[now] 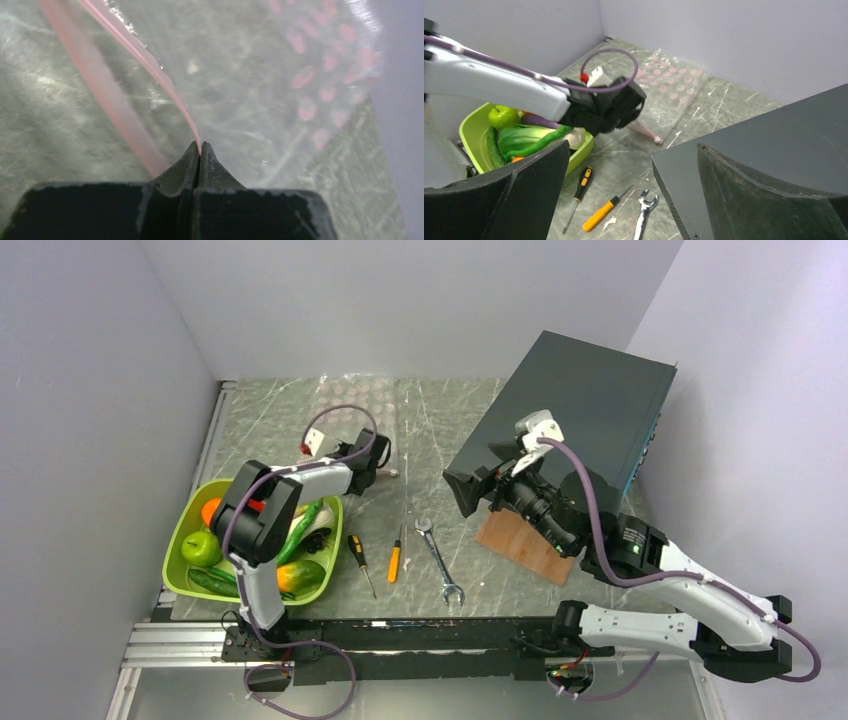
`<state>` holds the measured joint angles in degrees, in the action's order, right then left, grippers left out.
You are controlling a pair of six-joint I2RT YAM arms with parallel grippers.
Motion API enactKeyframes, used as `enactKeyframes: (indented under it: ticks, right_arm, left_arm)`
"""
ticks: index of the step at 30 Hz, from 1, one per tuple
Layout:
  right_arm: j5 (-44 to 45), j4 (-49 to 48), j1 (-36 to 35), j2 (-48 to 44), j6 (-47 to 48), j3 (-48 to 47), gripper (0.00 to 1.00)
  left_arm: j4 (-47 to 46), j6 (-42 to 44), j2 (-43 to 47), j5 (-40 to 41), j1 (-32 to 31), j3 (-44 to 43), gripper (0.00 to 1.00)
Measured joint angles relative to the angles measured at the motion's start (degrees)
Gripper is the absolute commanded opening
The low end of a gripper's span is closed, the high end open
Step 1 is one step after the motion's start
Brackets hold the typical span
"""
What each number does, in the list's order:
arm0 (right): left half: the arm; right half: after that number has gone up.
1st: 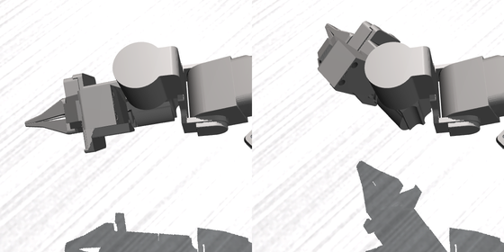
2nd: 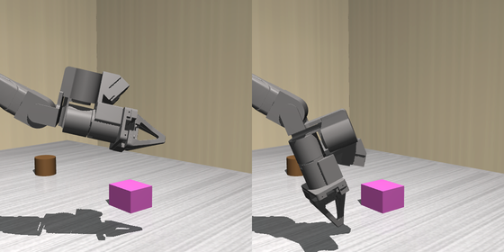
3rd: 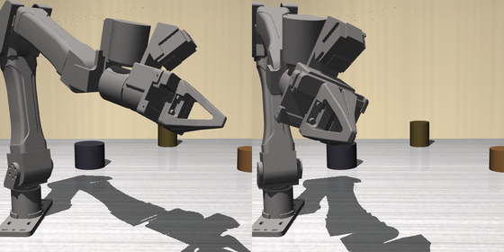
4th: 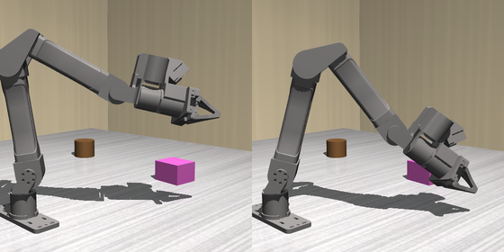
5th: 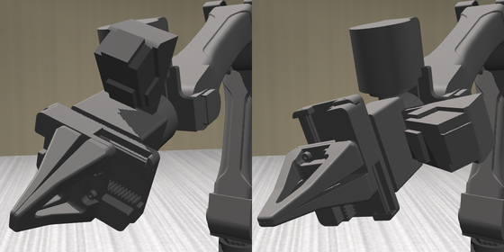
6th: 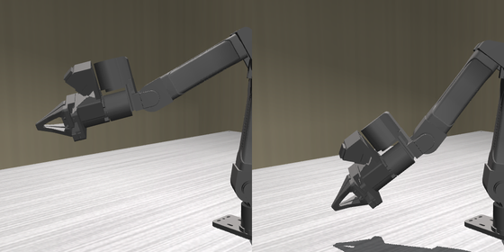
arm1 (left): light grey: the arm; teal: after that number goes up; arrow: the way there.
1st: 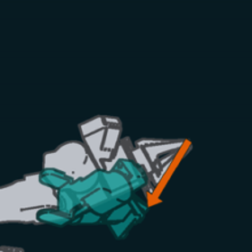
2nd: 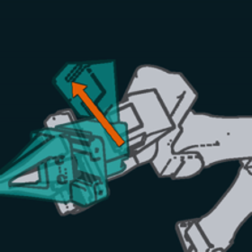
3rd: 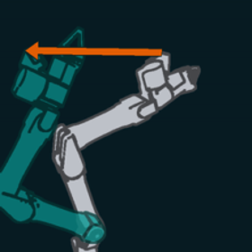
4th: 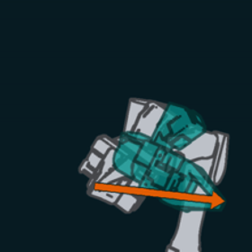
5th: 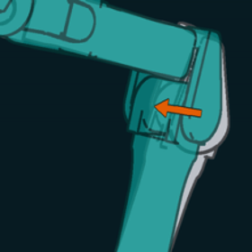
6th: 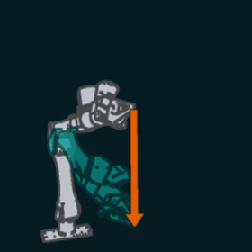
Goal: Place the food in the zip-top bag and seal the zipper
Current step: Pick up the zipper food storage bag at the center of the board, then open the zipper of the food storage bag.
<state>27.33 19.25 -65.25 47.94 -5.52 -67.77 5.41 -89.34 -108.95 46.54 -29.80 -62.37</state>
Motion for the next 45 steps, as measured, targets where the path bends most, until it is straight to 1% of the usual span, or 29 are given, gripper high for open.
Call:
enactKeyframes:
  ticks: [4,7,10,13,19,23,25,28,33,34,36,39,41,45]
  right_arm:
    - [1.25,0.15,0.00,2.58,0.39,-0.11,1.00]
    - [2.12,0.42,0.00,5.05,0.94,-0.55,1.00]
    - [3.04,0.87,0.00,8.50,1.77,-2.14,1.00]
    - [4.66,1.46,0.00,13.44,2.71,-5.44,0.99]
    - [8.74,3.65,-0.11,28.92,2.75,-17.27,0.95]
    - [9.75,2.25,-0.61,35.43,1.31,-18.45,0.93]
    - [9.86,-0.15,-1.01,37.29,1.03,-17.09,0.92]
    - [10.29,-4.81,-1.55,39.91,1.33,-15.13,0.88]
    - [7.87,-10.54,-1.70,45.09,4.11,-14.99,0.67]
    - [7.04,-11.21,-1.57,45.81,4.57,-14.99,0.64]
    - [5.40,-12.26,-1.05,46.75,4.85,-14.99,0.63]
    - [1.86,-13.20,1.40,47.12,4.39,-14.99,0.55]
    - [0.42,-14.34,3.34,47.12,4.04,-14.99,0.54]
    - [-1.05,-15.87,5.70,47.12,3.98,-14.95,0.54]
  left_arm:
    - [4.46,9.11,6.40,-3.69,0.57,-3.61,0.00]
    - [5.51,17.29,14.27,-6.69,1.01,-4.66,0.00]
    - [6.91,25.20,22.64,-10.64,1.77,-5.29,0.00]
    - [9.18,31.74,28.46,-16.44,3.93,-6.16,0.00]
    - [11.58,40.48,34.93,-26.53,10.01,-5.62,0.00]
    - [9.81,45.51,38.05,-33.20,11.54,-2.38,0.00]
    - [8.96,46.97,38.64,-36.54,12.11,-1.11,0.00]
    - [8.96,47.56,38.62,-41.33,13.27,-0.83,0.00]
    - [8.72,47.60,38.62,-47.10,14.64,-0.59,0.00]
    - [8.66,47.52,38.62,-47.91,14.69,-0.44,0.00]
    - [8.55,47.21,38.49,-49.75,14.75,-0.11,0.00]
    - [8.15,46.18,37.40,-53.22,15.56,-0.09,0.00]
    - [7.34,45.00,36.39,-55.89,16.81,0.07,0.00]
    - [5.97,41.94,34.95,-60.70,19.91,1.25,0.00]
